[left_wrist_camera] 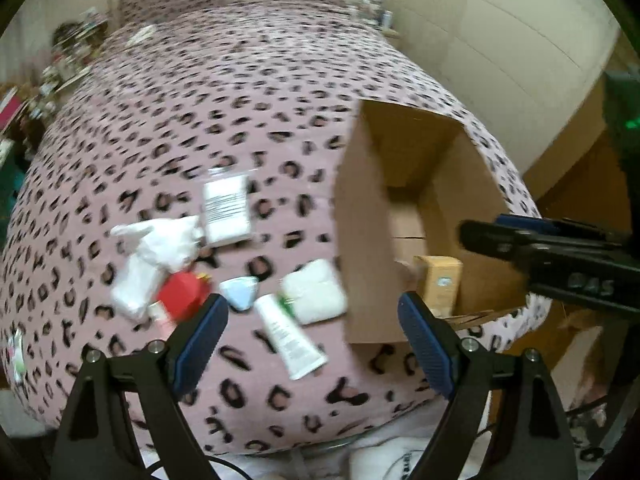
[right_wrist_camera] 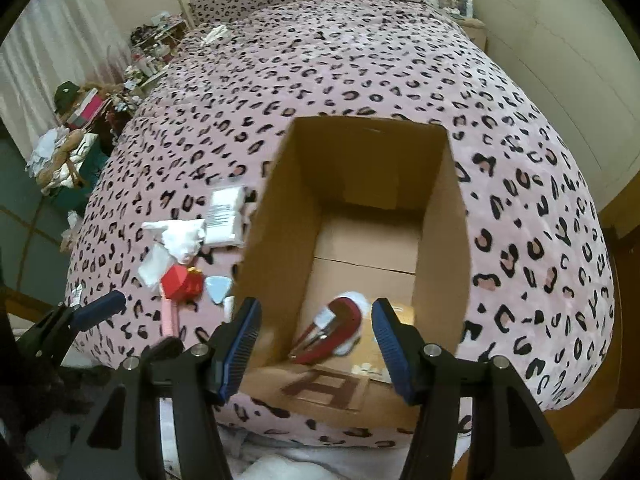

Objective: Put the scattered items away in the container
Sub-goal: 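Withdraw both tools from the cardboard box back toward the remaining items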

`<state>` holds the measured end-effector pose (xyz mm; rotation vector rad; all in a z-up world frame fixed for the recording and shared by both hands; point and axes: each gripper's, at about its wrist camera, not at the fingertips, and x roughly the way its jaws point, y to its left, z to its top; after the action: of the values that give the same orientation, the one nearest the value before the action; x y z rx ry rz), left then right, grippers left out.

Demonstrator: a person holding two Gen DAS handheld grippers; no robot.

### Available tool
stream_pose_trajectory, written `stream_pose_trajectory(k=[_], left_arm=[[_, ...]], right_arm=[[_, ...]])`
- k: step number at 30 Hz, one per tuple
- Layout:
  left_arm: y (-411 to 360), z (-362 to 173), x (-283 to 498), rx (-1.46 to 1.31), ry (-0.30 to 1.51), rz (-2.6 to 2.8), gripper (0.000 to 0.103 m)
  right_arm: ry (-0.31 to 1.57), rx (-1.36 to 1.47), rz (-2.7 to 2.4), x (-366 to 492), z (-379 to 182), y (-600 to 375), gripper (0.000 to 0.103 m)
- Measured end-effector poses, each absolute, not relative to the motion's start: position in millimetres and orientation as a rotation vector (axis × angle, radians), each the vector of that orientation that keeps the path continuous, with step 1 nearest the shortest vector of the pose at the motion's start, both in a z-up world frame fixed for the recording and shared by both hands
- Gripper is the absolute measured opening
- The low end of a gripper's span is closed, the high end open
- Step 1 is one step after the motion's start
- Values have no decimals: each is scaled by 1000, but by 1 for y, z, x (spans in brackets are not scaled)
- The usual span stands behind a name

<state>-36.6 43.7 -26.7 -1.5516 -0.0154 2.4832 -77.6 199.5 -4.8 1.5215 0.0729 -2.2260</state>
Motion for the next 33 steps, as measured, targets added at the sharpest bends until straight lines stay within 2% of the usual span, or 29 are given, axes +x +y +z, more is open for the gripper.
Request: stream_pose_trajectory(k=[10,17,33], left_arm=[[-73,-43,-15,-1655,-221,2630,88],[-125,-76,1,-1762,-307,2639,88],[-118,-178,-19,-1955,-338,2444,88]], right_arm=[[174,1485,-2105,-46,3,131,59],[260,1491,-2003,-23,-5,79,59],[337,1759,-1853,-28,-111,31,59]])
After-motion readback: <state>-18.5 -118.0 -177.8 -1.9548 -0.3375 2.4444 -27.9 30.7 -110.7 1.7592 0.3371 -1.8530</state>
